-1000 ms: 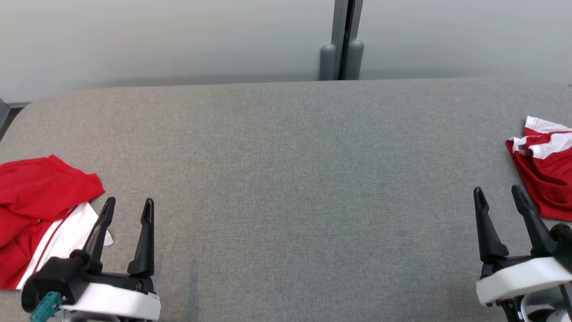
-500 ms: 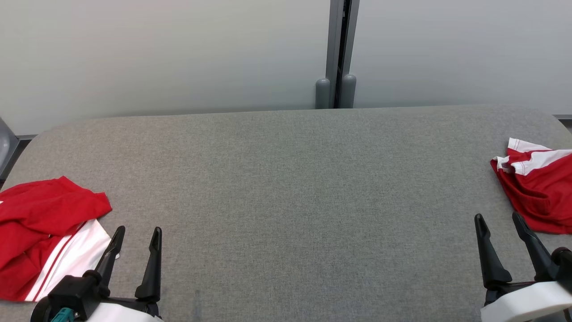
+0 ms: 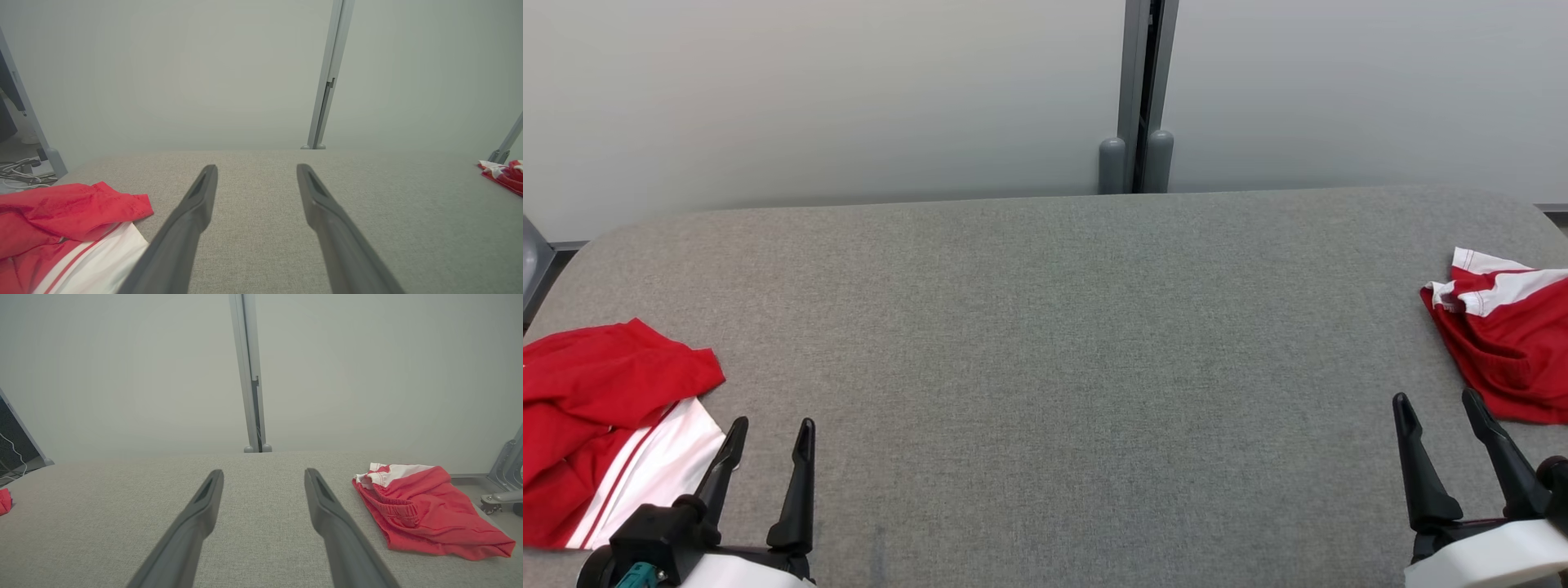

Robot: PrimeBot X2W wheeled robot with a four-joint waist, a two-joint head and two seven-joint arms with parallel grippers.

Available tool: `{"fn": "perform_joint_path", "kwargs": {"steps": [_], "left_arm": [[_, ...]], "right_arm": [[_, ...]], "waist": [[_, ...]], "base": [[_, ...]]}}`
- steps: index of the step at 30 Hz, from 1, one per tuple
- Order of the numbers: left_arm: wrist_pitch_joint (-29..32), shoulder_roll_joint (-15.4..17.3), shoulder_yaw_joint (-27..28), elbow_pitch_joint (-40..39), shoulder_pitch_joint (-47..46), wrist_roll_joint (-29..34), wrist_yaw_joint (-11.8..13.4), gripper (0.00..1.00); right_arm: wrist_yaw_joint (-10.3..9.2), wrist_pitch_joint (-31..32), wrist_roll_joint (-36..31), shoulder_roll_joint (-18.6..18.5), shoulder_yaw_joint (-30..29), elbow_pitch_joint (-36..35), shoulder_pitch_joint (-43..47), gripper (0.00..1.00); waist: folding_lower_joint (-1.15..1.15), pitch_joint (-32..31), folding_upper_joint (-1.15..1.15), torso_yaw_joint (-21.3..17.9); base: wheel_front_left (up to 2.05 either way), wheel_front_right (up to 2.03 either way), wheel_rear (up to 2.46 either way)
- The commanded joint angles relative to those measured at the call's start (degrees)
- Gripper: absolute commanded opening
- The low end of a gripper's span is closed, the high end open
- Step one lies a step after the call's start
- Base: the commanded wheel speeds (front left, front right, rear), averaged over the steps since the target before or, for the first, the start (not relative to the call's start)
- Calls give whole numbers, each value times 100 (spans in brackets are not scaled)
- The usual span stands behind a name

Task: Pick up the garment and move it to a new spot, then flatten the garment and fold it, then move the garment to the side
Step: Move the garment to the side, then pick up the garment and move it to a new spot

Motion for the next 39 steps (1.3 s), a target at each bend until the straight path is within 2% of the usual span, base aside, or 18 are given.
{"fn": "perform_joint_path", "kwargs": {"steps": [1, 16, 24, 30, 39], "left_arm": [[-22, 50, 11, 15, -14, -27, 6, 100], [-78, 122, 6, 114, -184, -96, -56, 100], [-133, 123, 87, 187, -318, -197, -80, 100], [-197, 149, 207, 223, -427, -221, -54, 100], [-286, 110, 364, 236, -492, -308, -69, 100]], "right_arm": [[2, 12, 27, -26, -20, -9, 23, 100], [2, -84, 98, -26, -22, 46, -8, 100], [2, -121, 133, -26, -13, 19, -67, 100], [2, -123, 176, -24, 150, 11, -128, 100], [2, -63, 222, -26, 525, 109, -324, 100]], "waist": [[0, 13, 0, -1], [0, 112, 0, -2], [0, 173, 0, 222], [0, 234, 0, 757], [0, 195, 0, 1855]], "base": [[0, 0, 0], [0, 0, 0], [0, 0, 0], [0, 0, 0], [0, 0, 0]]}}
